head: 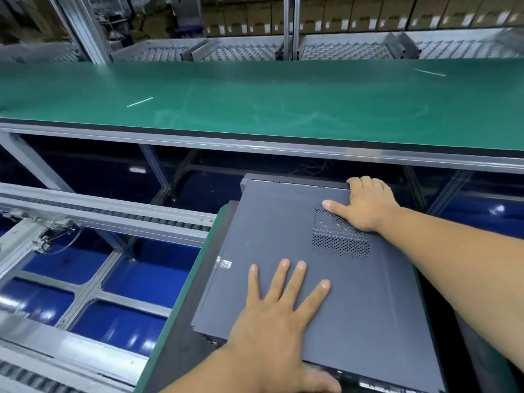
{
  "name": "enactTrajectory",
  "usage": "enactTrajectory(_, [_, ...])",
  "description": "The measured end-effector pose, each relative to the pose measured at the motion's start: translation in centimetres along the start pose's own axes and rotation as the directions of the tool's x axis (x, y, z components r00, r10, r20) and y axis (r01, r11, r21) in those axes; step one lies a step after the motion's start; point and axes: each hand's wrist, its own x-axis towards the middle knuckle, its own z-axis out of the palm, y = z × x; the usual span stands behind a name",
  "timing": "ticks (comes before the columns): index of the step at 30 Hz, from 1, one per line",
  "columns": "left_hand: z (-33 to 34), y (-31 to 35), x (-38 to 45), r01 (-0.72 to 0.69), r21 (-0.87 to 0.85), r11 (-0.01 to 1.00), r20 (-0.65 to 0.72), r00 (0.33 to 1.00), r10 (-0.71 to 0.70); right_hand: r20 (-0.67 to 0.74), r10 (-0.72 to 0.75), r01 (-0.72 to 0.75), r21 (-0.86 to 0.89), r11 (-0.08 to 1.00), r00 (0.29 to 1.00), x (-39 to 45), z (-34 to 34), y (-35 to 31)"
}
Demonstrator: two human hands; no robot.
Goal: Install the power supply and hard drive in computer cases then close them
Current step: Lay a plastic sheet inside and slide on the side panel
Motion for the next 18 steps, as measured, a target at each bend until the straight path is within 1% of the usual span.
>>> enactTrajectory(3, [0.0, 1.1, 0.7, 0.004, 0.019, 1.0, -0.005, 1.0, -0.004, 0.043, -0.016, 0.018, -0.03, 0.999, 0.999, -0.1, -0.1, -0.1])
enactTrajectory(6, [0.4, 1.1, 0.7, 0.021, -0.013, 1.0, -0.004, 1.0, -0.022, 0.064, -0.025, 0.027, -0.027, 0.999, 0.998, -0.4, 0.3, -0.1])
enactTrajectory(11, [0.6, 0.7, 1.7, 0.022, -0.016, 1.0, 0.003, 1.0, -0.022, 0.006, -0.035, 0.035, -0.019, 0.999, 0.999, 0.4, 0.1, 0.0])
enactTrajectory(14, [0.6, 0.3, 1.9, 0.018, -0.02, 1.0, 0.019, 1.0, -0.017, -0.027, -0.027, 0.028, 0.03, 0.999, 0.999, 1.0, 0.0, 0.0])
enactTrajectory(18, [0.4, 0.4, 2.1, 0.026, -0.035, 0.999, 0.022, 0.999, -0.025, -0.032, 0.004, -0.002, 0.064, 0.998, 0.999, 1.5, -0.4, -0.3])
